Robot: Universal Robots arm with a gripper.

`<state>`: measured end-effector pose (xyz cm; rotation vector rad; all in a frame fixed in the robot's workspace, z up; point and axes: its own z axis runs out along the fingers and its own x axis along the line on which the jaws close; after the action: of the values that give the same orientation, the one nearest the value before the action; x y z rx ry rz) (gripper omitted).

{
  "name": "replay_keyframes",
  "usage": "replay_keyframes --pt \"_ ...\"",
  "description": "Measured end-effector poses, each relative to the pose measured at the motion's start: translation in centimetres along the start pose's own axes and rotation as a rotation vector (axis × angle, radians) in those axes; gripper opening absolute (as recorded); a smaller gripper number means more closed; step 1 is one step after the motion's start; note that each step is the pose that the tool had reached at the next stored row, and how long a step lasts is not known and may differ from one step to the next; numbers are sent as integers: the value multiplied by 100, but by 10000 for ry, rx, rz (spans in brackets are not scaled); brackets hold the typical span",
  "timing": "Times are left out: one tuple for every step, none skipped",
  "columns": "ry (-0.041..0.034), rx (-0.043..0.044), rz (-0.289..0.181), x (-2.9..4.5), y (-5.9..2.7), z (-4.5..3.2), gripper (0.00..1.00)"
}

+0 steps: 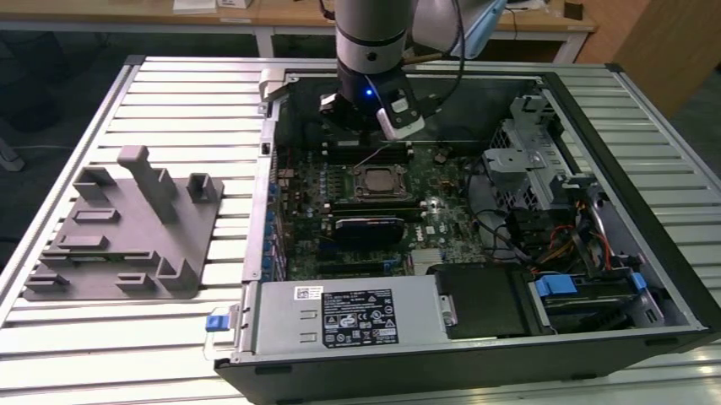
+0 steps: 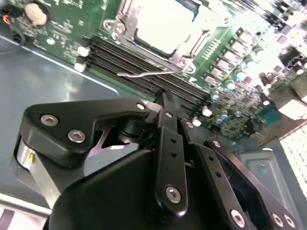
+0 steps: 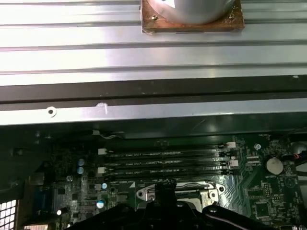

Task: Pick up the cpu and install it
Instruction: 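Install the first cpu locking lever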

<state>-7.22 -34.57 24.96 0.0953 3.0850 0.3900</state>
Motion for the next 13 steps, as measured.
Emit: replay_keyframes --pt "-1 0 0 -1 0 0 11" --pt "-1 0 1 -1 0 0 11" --pt "-2 0 2 -2 0 0 11" --pt "-2 -2 1 -3 0 1 11" --pt "-3 -1 5 -3 0 2 11" --pt "-7 -1 19 -4 0 5 11" --pt "-17 1 53 -5 -2 12 11" --pt "-34 4 107 -5 -4 19 11" --pt "-56 6 172 -5 -7 28 11" --pt "-83 8 243 -5 -9 39 11" --pt "-110 9 310 -5 -12 49 11" --pt "-135 11 372 -6 -15 59 11" --pt "-159 12 429 -8 -17 69 11"
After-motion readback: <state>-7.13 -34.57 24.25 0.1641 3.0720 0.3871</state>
